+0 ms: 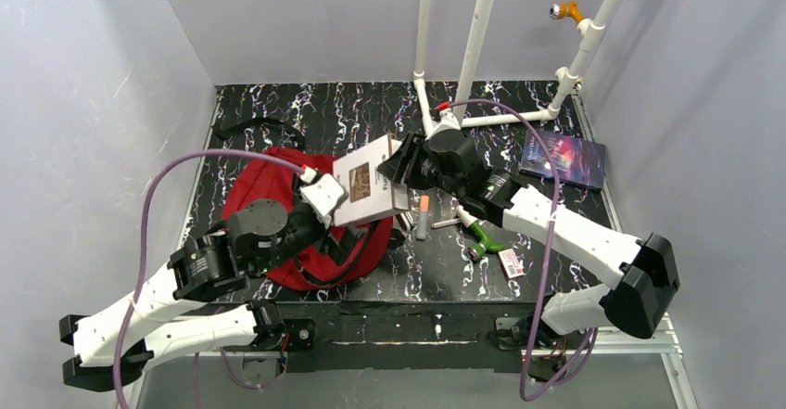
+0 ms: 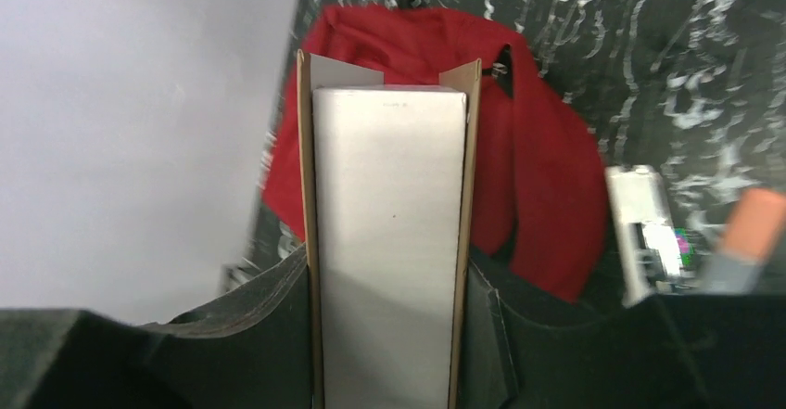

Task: Pack the student bag
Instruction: Pick up the book from the center of the board, then place the book in the student bag.

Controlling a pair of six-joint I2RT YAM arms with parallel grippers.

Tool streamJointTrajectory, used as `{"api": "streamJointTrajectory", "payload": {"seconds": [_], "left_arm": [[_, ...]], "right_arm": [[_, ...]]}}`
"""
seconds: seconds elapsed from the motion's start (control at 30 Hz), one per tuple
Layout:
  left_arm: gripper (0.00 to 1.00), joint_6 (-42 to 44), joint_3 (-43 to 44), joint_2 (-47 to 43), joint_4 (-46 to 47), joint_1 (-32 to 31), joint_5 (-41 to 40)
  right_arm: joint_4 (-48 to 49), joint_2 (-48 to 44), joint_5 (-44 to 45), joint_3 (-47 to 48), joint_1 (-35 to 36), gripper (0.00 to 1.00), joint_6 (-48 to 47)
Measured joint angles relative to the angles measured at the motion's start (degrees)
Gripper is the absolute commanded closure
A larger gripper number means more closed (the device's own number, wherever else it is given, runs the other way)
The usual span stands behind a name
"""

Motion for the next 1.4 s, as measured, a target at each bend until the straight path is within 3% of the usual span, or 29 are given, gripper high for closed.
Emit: {"api": "streamJointTrajectory", "payload": {"seconds": [0.27,0.4,0.57,0.77,0.9,1.07,1.27,1.4], "left_arm": [[0.02,-25.5,-1.4,5.4,-8.0,5.5,-13.8],[0.02,-31.3,-5.9,6.2,-8.8,6.0,-13.6],[0.06,-31.8,-7.1,12.3,-5.7,6.1,-7.6],[0.32,-30.8,-8.2,23.1,-1.6,6.3,2.3],[0.46,-30.1,-8.7,28.3,-0.6,6.3,4.1],[0.65,-29.0,-8.7,32.0,-0.6,6.4,2.0],[0.99,-27.5,-8.6,32.8,-2.1,6.4,-4.4],[1.00,-26.6,-8.6,29.0,-4.3,6.4,-10.5]], "right_arm": [[-12.6,-8.0,-3.1,1.8,0.2,0.82,-25.0],[-19.0,-13.4,-1.3,5.7,0.2,0.82,-30.9],[-24.7,-20.1,1.9,6.8,0.1,0.82,-33.5],[-30.2,-21.8,4.7,6.8,0.1,0.82,-33.7],[-32.0,-21.5,5.6,6.8,0.1,0.82,-33.8],[-32.2,-21.5,5.8,6.8,0.1,0.82,-33.8],[-32.4,-21.3,4.8,6.6,0.1,0.82,-33.6],[-32.5,-20.8,2.6,6.6,0.1,0.82,-32.0]]}}
